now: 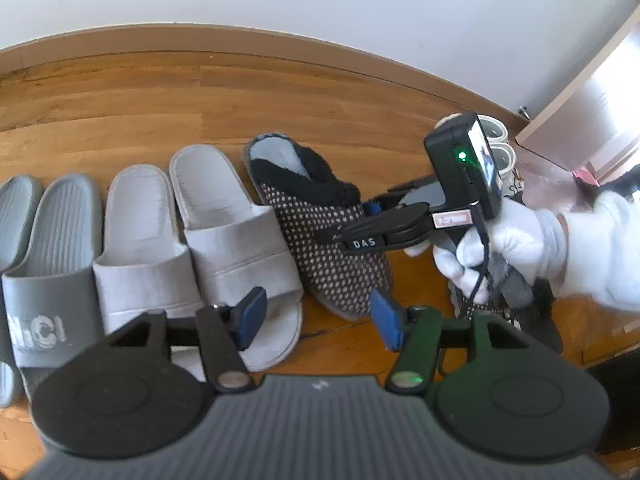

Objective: Organize scattered shoes
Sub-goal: 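Place the dotted slipper beside the grey slippers with the right tool, then grasp the other dotted slipper with the left tool and set it beside its mate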

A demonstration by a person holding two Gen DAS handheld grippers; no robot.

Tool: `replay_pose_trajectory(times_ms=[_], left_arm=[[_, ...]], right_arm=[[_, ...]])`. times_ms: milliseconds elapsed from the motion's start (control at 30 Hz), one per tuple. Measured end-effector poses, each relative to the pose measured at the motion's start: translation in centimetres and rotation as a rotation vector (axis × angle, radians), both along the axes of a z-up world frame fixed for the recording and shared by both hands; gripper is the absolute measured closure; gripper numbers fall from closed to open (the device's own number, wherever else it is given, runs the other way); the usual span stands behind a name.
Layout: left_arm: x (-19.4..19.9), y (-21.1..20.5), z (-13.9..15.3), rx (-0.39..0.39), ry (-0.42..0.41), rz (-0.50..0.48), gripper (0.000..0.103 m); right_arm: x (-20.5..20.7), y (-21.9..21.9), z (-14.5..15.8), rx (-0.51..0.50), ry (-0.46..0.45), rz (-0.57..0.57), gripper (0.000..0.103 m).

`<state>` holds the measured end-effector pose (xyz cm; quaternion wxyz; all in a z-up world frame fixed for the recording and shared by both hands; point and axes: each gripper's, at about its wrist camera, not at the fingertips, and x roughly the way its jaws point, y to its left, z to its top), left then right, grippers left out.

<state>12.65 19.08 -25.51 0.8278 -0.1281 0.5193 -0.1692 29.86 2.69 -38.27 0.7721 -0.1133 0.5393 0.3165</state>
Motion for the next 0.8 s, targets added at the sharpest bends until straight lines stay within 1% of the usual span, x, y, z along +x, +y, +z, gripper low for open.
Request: replay_pose_trajectory(times_ms=[133,233,267,300,333,367,433,467,533,567,600,633,667,733,800], left_arm=[[0.0,-0.5,0.0,0.006,0.0,-0.004,0.046],[0.1,-0.6,-0.2,0.005,0.003,-0.005,0.045],[0.2,-0.6,-0.3,0.003,0.003,-0.006,0.045],[0.3,-0.6,-0.3,0.002,-0.002,-0.007,0.044],[0.3,-0.5,-0.3,0.001,-0.007,-0.007,0.041],[0.3,-0.5,-0.1,-0.003,-0.014,-0.007,0.04],[0.4,-0.7,0.0,-0.007,-0.034,-0.024,0.037],[0.5,-1.0,0.1,-0.002,-0.048,-0.04,0.035],[0.7,-2.0,0.3,0.008,-0.08,-0.084,0.026],[0.8,-3.0,0.5,0.012,-0.103,-0.12,0.024],[1.0,-3.9,0.7,0.016,-0.125,-0.157,0.021],[1.3,-5.3,0.8,0.02,-0.144,-0.206,0.018],[1.7,-7.1,0.8,0.024,-0.16,-0.266,0.016],[2.7,-11.1,0.6,0.031,-0.19,-0.394,0.015],[4.1,-14.9,-0.1,0.031,-0.2,-0.478,0.015]], right_arm=[[-0.6,0.2,-0.1,0.043,0.087,-0.079,0.06],[-0.9,0.7,-0.2,0.064,0.124,-0.16,0.053],[-1.0,0.7,-0.2,0.085,0.138,-0.206,0.043],[-1.0,0.7,-0.2,0.093,0.142,-0.22,0.026],[-1.1,0.2,0.2,0.121,0.142,-0.242,0.02],[-1.3,-0.5,0.7,0.158,0.141,-0.271,0.016],[-1.5,-2.1,1.9,0.195,0.139,-0.284,0.016],[-1.7,-3.1,2.8,0.205,0.133,-0.279,0.016],[-1.9,-5.5,5.0,0.211,0.116,-0.256,0.014],[-2.5,-7.8,6.6,0.194,0.105,-0.242,0.01],[-2.9,-9.3,7.5,0.18,0.098,-0.239,0.004],[-3.8,-11.8,8.6,0.16,0.093,-0.247,0.001],[-5.0,-15.6,9.7,0.127,0.103,-0.279,0.001],[-6.8,-20.5,9.7,0.087,0.166,-0.357,0.001],[-8.2,-24.1,9.3,0.063,0.222,-0.424,0.001]])
